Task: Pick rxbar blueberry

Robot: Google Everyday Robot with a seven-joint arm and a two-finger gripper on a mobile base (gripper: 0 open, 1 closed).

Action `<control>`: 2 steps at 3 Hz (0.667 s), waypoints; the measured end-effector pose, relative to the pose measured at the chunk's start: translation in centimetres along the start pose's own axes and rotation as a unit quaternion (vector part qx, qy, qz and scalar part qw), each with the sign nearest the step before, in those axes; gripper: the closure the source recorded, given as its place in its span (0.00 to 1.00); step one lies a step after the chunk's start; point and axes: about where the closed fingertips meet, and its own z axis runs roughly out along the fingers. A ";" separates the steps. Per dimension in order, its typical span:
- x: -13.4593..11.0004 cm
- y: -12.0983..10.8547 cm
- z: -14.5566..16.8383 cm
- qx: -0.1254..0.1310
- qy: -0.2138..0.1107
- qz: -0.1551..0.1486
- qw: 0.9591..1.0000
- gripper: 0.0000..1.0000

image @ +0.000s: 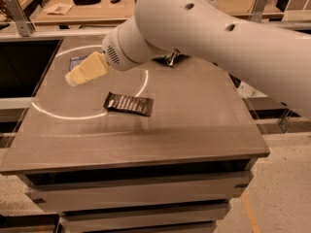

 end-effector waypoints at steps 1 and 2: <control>-1.6 1.5 3.0 0.026 -0.029 -0.005 0.999 0.00; -3.6 2.8 5.1 0.046 -0.046 -0.023 0.998 0.00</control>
Offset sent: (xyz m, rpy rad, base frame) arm 0.0404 0.1030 -0.0053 0.1789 0.0013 -0.3335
